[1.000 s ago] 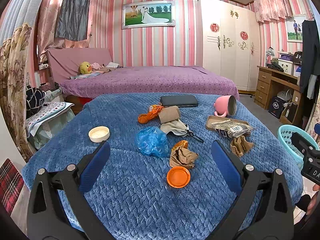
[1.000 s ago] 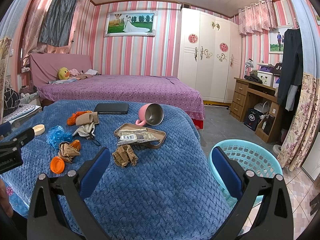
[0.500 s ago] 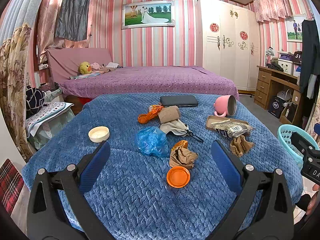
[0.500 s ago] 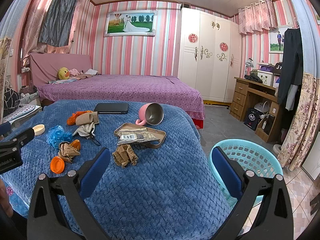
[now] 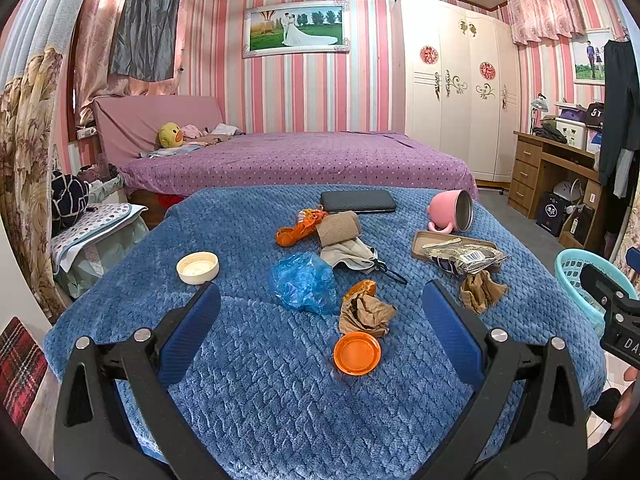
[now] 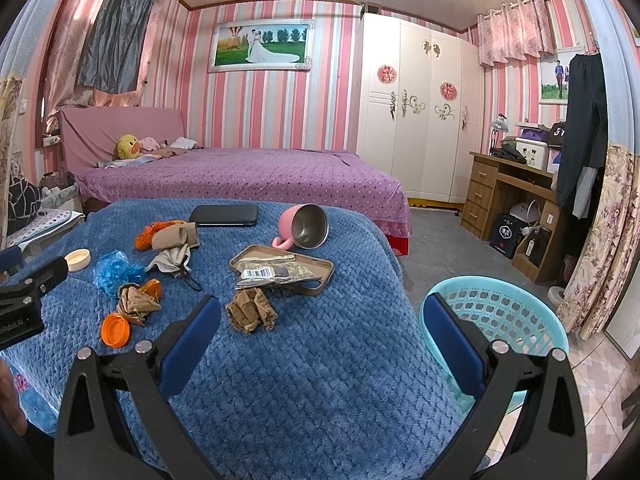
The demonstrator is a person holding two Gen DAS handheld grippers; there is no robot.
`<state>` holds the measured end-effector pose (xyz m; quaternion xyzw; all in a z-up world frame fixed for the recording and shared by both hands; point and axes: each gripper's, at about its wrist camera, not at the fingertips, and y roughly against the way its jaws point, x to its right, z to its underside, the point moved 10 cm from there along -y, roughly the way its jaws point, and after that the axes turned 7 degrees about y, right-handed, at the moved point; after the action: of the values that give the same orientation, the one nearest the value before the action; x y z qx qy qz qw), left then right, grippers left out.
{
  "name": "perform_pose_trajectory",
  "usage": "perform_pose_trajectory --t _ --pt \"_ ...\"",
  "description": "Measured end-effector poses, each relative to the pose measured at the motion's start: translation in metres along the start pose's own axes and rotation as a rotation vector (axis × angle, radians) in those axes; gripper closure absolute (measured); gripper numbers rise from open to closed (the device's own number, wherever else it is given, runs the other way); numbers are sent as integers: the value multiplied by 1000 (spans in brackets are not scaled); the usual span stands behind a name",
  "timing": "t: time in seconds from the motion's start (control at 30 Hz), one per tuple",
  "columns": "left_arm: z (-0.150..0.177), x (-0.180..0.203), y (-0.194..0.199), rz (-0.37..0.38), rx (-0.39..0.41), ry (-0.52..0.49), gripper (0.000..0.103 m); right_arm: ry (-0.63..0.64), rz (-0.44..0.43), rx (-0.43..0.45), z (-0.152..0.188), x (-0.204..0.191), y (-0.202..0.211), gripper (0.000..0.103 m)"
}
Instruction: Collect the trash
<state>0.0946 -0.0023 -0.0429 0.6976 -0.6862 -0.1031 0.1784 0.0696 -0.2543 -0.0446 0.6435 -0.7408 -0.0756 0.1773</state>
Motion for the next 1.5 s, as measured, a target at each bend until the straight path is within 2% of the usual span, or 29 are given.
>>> perform_pose_trajectory --t 0.7,0.97,1.13,1.3,1.43,1.5 --pt "7 -5 -11 -1 -42 14 5 -40 13 -33 5 14 -14 4" --pt "26 6 -28 46 -121 13 5 -26 42 -50 11 22 -27 4" --pt "45 16 -48 67 -184 -11 5 -64 39 -37 13 33 -33 4" --pt "61 18 -66 45 -227 -33 6 -59 68 -94 24 42 -46 4" --pt "71 15 -81 68 -268 35 16 -64 86 -116 30 46 -50 4" --pt "79 16 -88 96 -312 67 31 -67 85 -116 30 46 -50 4"
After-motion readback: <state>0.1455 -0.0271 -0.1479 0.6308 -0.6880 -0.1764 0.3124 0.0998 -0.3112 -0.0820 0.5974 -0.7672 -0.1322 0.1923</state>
